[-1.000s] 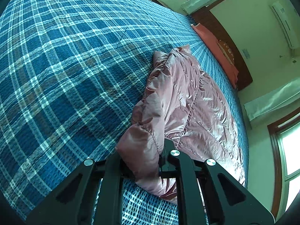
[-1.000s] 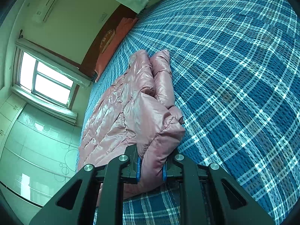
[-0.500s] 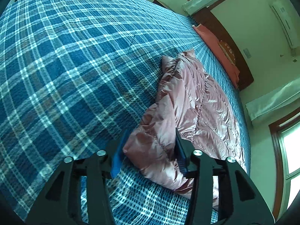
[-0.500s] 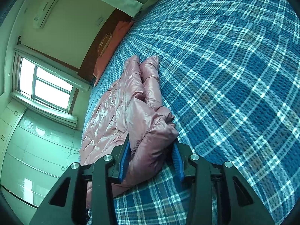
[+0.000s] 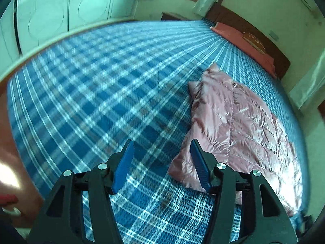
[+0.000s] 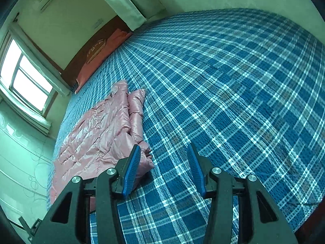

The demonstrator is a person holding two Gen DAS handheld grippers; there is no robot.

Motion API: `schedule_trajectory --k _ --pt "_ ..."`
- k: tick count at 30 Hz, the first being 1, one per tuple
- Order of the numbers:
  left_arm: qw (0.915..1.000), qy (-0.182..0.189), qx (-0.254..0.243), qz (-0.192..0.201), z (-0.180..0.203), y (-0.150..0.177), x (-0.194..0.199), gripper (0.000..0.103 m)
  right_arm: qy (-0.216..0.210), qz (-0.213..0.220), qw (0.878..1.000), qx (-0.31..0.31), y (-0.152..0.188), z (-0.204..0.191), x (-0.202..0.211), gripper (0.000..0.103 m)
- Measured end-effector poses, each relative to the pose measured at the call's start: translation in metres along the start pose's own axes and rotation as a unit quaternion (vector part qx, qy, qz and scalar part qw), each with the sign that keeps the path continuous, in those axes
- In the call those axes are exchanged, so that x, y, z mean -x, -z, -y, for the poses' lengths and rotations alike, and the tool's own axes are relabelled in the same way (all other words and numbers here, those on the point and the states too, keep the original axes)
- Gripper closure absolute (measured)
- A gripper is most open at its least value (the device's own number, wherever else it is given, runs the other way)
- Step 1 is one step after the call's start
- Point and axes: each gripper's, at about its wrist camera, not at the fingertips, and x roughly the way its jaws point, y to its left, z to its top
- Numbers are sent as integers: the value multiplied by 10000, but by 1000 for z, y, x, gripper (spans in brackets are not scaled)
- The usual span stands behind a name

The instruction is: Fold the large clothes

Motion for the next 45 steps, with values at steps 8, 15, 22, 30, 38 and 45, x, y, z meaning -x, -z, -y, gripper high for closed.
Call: schedule_trajectory --k 8,15,22,30,38,45 --pt "9846 -120 -1690 440 100 -6 10 46 -44 -224 9820 1874 13 -121 -26 55" --pt "9740 -318 -2239 162 179 0 -43 46 39 -366 9569 2880 31 -219 -74 55" --pt "9618 -825 -2609 106 210 12 -85 46 373 -510 9402 3347 53 -262 -118 55" --pt "9511 -1159 -2863 84 212 30 -116 48 811 -753 9265 3597 81 -259 -161 55" --pt "9500 -1039 -2944 2 212 26 -109 52 685 -772 9297 3535 71 -260 -151 55" --pt "9532 -906 -2856 408 234 -13 -97 50 477 -478 9398 3349 26 -285 -154 55"
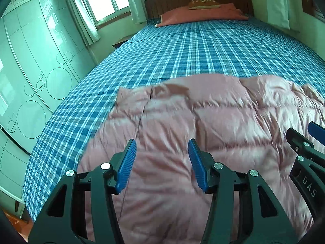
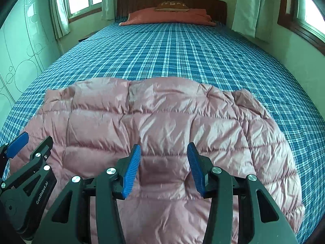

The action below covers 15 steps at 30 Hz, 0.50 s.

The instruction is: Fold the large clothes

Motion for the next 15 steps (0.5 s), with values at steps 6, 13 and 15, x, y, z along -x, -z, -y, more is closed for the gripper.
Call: schedule_trajectory --k 6,13,15 --pt "9993 -247 -110 -257 14 -9 -47 50 -33 -351 9994 -45 -8 -2 -46 55" --pt "9987 -403 -133 -297 25 2 -66 48 19 -385 9992 -68 7 -3 -69 55" --pt "9985 -431 -165 -304 25 1 -65 48 -1 -391 9992 -81 6 -3 -68 55"
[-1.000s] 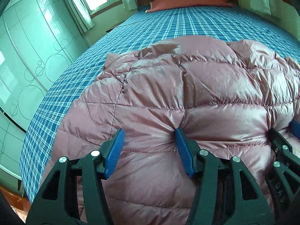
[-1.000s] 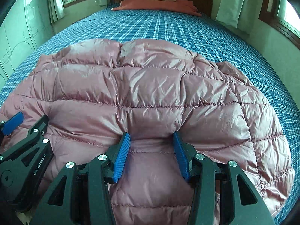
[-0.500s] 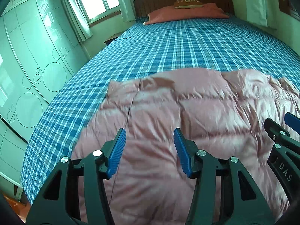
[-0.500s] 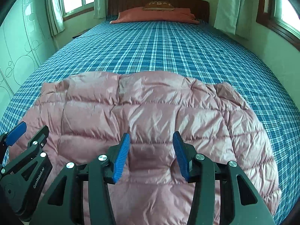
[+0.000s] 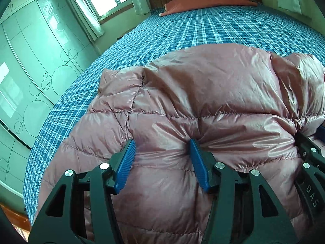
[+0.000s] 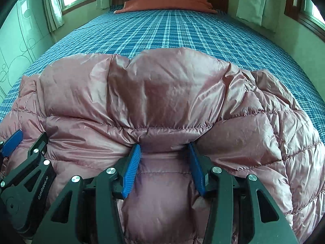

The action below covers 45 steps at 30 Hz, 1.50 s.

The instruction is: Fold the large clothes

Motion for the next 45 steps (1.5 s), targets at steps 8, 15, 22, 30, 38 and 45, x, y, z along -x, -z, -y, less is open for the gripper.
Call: schedule_trajectory --k 8,15,22,30,38,45 --pt "9992 227 206 271 -33 18 42 45 -28 305 9995 112 22 6 54 55" --pt "9997 186 111 117 -26 31 22 44 30 301 9993 203 42 4 40 52" --pt "9974 507 492 112 -67 43 51 44 -79 566 9979 321 58 -5 81 52" --pt "9976 263 645 20 -96 68 48 44 -4 398 9980 487 69 -13 66 52" --pt "9973 225 693 83 -95 77 46 43 -27 383 9982 460 72 -13 58 51" --pt "9974 185 689 94 -99 80 50 43 27 429 9978 497 76 -17 60 51"
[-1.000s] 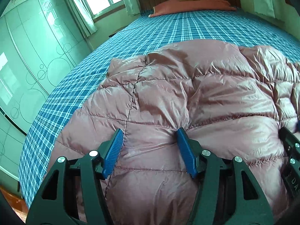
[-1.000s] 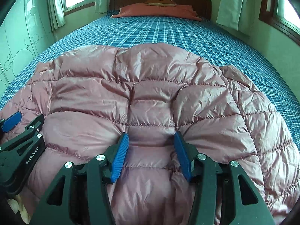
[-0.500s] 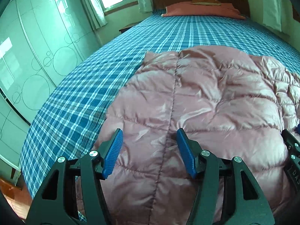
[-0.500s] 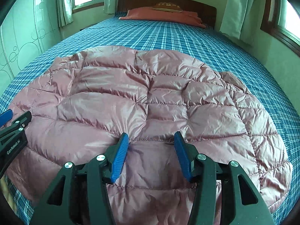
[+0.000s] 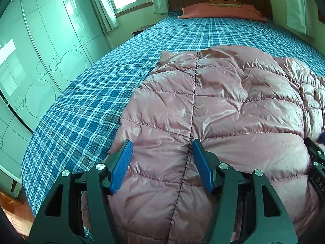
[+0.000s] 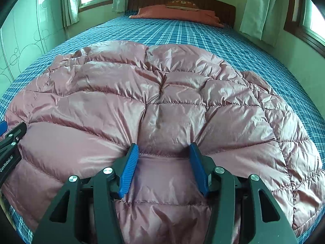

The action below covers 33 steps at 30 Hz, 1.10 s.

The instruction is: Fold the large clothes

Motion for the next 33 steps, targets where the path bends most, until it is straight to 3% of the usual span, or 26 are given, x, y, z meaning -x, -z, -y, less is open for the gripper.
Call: schedule_trajectory --k 9,15,17,22,33 --pt "9997 -117 197 -54 -23 3 13 42 8 20 10000 4 1 -1 1 51" --pt "9981 -94 512 -324 -52 10 12 41 -3 30 10000 -6 1 -2 2 51" --pt "9971 -19 656 -386 -61 14 14 37 -4 36 10000 -10 1 -2 3 51" --pt "9904 479 1165 -560 -81 21 17 37 -4 40 10000 -10 1 -3 3 51" --pt "9628 1602 1949 -971 -79 31 -1 35 6 43 10000 -4 1 -2 3 51"
